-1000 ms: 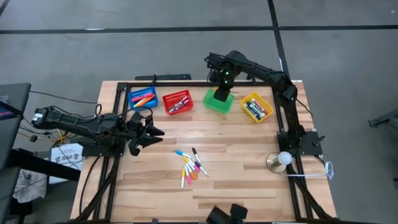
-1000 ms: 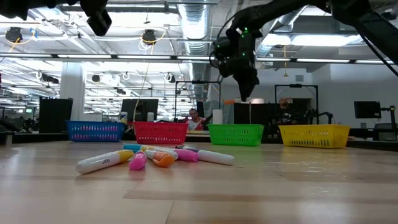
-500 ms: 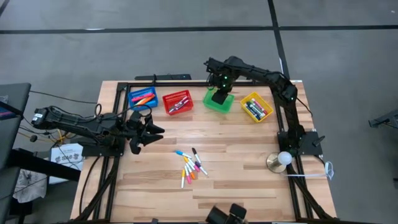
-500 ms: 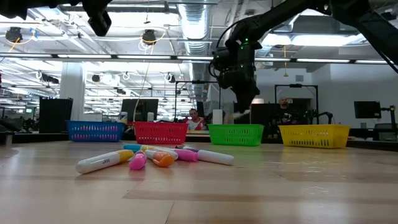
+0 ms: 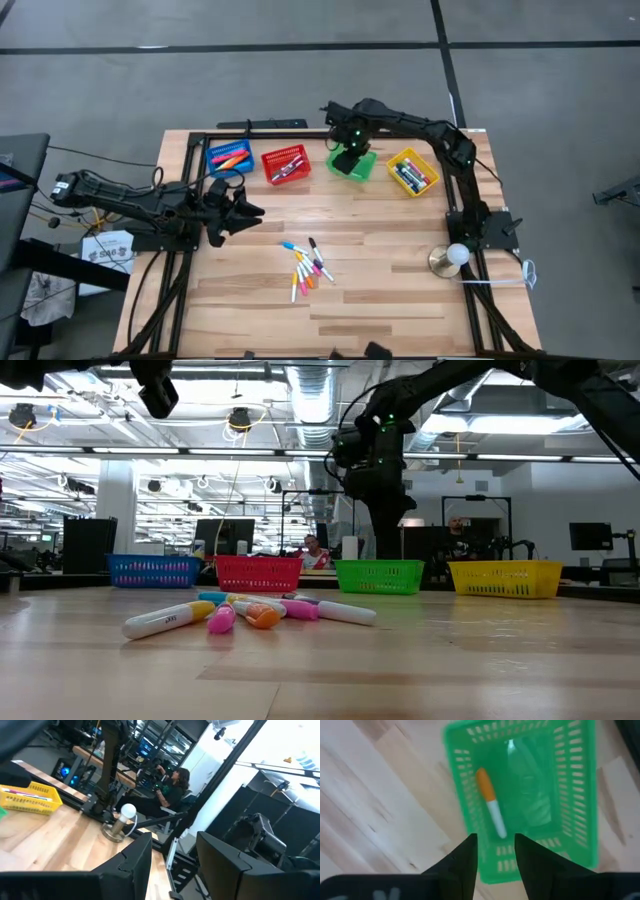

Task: Pick & Place Markers
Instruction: Put the small black highlighter pen into the green bin

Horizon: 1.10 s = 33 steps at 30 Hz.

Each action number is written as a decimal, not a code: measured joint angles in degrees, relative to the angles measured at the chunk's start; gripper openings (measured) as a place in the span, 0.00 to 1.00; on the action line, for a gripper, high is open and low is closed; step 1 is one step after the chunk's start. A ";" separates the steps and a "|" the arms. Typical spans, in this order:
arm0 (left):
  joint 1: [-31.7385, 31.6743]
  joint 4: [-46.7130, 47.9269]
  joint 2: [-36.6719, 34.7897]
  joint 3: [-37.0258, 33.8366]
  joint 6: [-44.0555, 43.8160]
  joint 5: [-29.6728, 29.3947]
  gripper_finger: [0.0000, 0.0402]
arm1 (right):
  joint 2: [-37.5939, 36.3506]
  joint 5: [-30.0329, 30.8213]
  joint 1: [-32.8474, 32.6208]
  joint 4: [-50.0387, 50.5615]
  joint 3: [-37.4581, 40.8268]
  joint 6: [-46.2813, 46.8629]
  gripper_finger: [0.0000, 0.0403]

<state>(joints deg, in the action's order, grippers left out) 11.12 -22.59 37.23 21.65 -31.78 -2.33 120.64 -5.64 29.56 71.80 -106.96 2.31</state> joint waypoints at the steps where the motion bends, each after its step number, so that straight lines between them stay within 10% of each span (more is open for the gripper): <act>1: 0.31 0.00 0.00 0.00 -0.01 0.07 0.38 | -0.20 0.20 -1.01 -0.58 0.00 0.80 0.29; 16: 5.37 -0.07 2.16 0.00 -4.69 -5.67 0.38 | -1.46 3.77 -23.36 -15.01 0.00 8.42 0.27; 23: 7.53 -0.02 5.18 0.00 -5.17 -5.02 0.38 | -1.40 16.53 -31.54 -19.71 0.00 20.83 0.27; 33: 8.28 0.18 5.44 0.02 -7.58 22.64 0.38 | -1.37 30.55 -41.29 -23.42 0.53 47.53 0.27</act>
<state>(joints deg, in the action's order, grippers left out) 19.40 -22.40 42.68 21.67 -39.37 20.30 119.26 24.91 -11.73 48.38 -106.43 49.84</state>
